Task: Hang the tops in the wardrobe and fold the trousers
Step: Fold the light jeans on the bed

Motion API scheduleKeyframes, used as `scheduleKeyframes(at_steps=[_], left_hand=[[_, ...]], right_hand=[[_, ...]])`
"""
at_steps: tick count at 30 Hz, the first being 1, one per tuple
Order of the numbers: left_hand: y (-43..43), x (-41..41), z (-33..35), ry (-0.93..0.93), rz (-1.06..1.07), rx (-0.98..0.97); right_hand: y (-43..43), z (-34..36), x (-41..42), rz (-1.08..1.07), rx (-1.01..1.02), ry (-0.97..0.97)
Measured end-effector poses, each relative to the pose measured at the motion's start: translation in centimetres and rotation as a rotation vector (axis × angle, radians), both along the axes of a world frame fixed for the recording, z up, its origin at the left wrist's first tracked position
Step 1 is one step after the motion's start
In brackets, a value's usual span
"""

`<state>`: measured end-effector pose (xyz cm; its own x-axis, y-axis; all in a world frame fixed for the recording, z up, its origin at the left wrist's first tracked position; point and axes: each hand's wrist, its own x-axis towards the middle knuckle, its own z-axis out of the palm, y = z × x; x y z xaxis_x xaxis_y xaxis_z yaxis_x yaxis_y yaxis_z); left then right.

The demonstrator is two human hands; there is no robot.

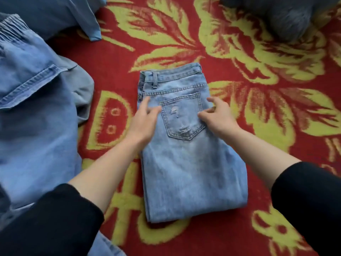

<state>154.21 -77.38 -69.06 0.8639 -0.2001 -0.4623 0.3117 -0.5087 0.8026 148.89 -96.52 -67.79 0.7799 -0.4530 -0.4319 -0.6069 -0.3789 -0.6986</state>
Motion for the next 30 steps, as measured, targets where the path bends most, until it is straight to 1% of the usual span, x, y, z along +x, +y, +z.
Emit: scheduleKeyframes(at_steps=[2, 5, 8, 10, 13, 16, 19, 21, 23, 25, 28, 30], left_hand=[[0.5, -4.2, -0.9, -0.246, -0.275, 0.183], [1.8, -10.5, -1.5, -0.415, -0.557, 0.295], [3.0, -15.9, -2.4, -0.558, -0.766, 0.375], [3.8, -18.0, -3.0, -0.577, -0.827, 0.416], [4.7, -18.8, -3.5, -0.580, -0.906, 0.496], [4.8, -18.6, -3.5, -0.559, -1.026, 0.637], [3.8, -18.9, -3.5, -0.572, -1.054, 0.771], [2.9, -18.9, -2.3, -0.543, -1.024, 0.789], [2.1, -18.0, -1.4, -0.443, -1.049, 0.804], [1.7, -16.1, 0.5, -0.184, -1.119, 0.754], [1.7, -13.5, 3.1, -0.027, -1.012, 0.598], [2.1, -13.4, 4.4, 0.154, -0.963, 0.556]], right_hand=[[0.6, -0.1, -2.8, 0.168, -0.125, -0.017], [0.8, -0.1, -8.0, 0.448, -0.316, -0.105], [0.1, -0.9, -13.8, 0.736, -0.487, -0.190], [-0.3, -1.3, -17.0, 0.889, -0.545, -0.165], [-0.9, -1.9, -19.7, 1.062, -0.613, -0.088], [-1.4, -2.6, -19.9, 1.129, -0.672, -0.011], [-1.7, -2.6, -18.8, 1.176, -0.708, 0.009], [-1.2, -1.7, -17.9, 1.180, -0.676, -0.002], [-0.7, 0.1, -16.8, 1.074, -0.561, 0.068], [-0.6, 1.7, -15.5, 0.943, -0.439, 0.183], [-0.6, 3.4, -13.6, 0.899, -0.387, 0.204], [-0.4, 4.6, -12.9, 0.906, -0.289, 0.305]])
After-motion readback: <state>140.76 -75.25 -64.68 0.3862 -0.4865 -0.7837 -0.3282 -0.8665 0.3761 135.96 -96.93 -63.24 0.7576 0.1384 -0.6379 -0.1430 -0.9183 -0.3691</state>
